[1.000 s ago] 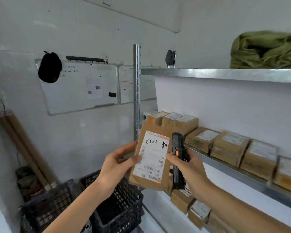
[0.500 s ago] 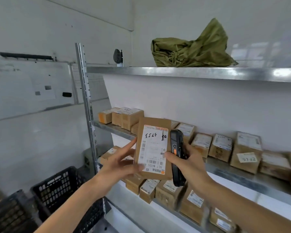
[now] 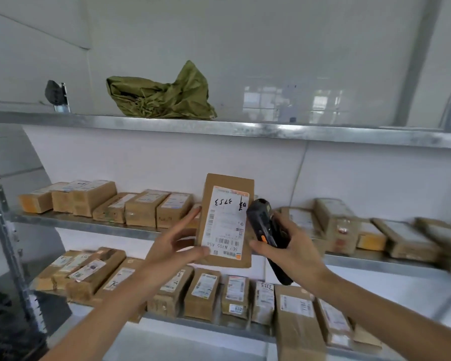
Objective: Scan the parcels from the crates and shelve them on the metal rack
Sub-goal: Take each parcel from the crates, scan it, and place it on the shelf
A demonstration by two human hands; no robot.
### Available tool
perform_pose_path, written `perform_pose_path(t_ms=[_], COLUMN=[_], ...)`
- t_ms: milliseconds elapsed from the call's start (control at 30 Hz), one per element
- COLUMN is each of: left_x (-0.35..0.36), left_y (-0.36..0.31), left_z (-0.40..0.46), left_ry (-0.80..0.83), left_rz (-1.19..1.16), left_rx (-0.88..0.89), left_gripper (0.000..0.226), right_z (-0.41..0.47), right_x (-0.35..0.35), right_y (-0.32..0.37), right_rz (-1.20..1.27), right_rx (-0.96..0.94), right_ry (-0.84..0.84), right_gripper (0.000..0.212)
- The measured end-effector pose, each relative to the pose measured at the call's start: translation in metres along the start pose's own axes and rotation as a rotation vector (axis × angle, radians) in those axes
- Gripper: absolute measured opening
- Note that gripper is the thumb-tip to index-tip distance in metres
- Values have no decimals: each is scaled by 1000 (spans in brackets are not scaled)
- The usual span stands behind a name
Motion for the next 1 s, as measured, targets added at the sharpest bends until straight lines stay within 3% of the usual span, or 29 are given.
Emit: perform_pose_path(t_ms=[133,300,633,1000], left_x=[45,105,221,316], left_y=[-6,-17,-63,-98], left_z=[-8,-24,-51,-53], left_ry=[96,197,380,368], left_rz=[14,-13,13,59], left_rx=[25,39,131,231], left_gripper=[83,84,86,87], right_z=[-39,-93,-182,-223], right_x=[-56,-116,-231,-330], right_y=[9,9,6,-1], right_rz=[-363,-731,-1014,-1335], right_rx=[-95,-42,0,-18], right_ry=[-1,59,140,152], right_gripper=[50,81,81,81])
Point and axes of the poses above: each hand's wrist, its own z-axis towards the middle knuckle, its own x-axis out of the palm, y = z × x, the point moved 6 cm from there along z, towards the middle knuckle, and after that the axes turned 6 degrees about -z, right-handed, at the moved point
